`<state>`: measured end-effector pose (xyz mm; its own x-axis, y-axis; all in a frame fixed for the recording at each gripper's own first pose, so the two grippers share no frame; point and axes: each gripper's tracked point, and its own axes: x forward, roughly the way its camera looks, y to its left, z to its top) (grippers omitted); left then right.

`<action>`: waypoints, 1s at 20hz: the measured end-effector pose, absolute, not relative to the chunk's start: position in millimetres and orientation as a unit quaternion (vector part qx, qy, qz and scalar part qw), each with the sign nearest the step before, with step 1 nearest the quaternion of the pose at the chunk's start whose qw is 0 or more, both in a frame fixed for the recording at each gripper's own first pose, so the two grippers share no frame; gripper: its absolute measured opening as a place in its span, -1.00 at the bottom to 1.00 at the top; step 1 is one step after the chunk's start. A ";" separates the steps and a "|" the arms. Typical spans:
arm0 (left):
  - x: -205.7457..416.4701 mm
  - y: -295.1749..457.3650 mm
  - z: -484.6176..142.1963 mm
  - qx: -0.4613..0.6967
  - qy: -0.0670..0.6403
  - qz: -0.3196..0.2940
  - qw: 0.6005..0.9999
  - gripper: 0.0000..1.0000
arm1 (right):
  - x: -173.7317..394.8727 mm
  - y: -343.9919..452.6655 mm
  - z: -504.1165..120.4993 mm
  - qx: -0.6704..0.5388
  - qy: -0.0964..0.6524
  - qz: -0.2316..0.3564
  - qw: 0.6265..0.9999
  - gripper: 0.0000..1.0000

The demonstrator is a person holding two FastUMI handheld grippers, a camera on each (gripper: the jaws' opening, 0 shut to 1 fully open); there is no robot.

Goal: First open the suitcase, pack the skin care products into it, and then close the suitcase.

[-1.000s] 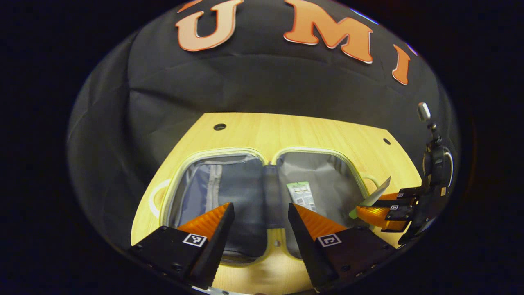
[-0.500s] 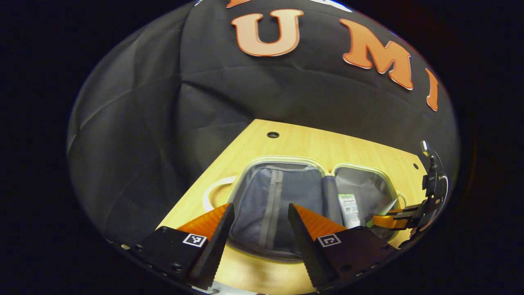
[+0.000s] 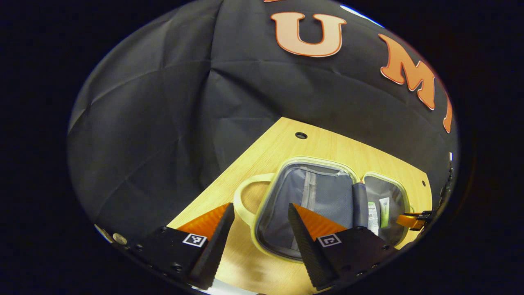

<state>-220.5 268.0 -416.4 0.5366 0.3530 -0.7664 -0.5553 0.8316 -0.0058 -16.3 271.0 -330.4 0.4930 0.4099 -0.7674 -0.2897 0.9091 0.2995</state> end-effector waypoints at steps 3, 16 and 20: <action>-220.8 285.0 -423.3 -0.141 0.402 0.261 0.866 0.65 | -15.8 257.3 -312.7 0.066 0.442 0.184 0.875 0.01; -212.1 329.6 -506.0 -0.228 0.454 0.216 0.834 0.74 | -34.7 185.9 -212.6 0.020 0.308 0.080 0.948 0.73; -203.0 335.6 -524.9 -0.236 0.467 0.208 0.826 0.74 | -37.2 146.2 -188.0 0.001 0.279 0.034 0.960 0.81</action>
